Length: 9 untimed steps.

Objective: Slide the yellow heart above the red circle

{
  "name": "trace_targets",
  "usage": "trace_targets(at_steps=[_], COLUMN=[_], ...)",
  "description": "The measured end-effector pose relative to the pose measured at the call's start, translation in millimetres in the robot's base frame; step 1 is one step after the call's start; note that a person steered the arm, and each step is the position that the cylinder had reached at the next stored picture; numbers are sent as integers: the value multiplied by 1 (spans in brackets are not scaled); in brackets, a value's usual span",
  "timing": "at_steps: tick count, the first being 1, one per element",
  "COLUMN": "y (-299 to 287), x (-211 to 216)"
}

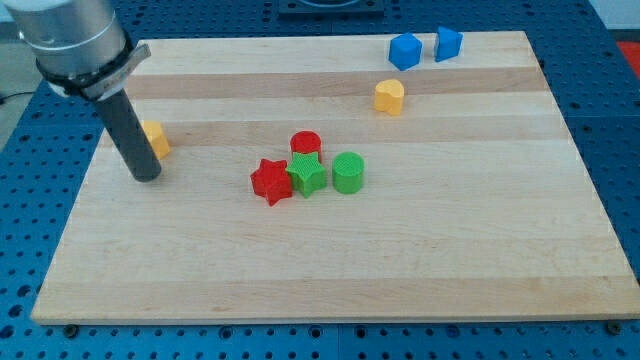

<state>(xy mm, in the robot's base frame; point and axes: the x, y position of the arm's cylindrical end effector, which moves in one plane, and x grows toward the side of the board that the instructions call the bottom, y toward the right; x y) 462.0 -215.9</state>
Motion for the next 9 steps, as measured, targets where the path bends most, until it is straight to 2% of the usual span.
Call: trace_targets(at_steps=[1, 2, 5, 6, 8, 9], y=[35, 68, 142, 220, 335, 339], x=[14, -3, -144, -169, -169, -149])
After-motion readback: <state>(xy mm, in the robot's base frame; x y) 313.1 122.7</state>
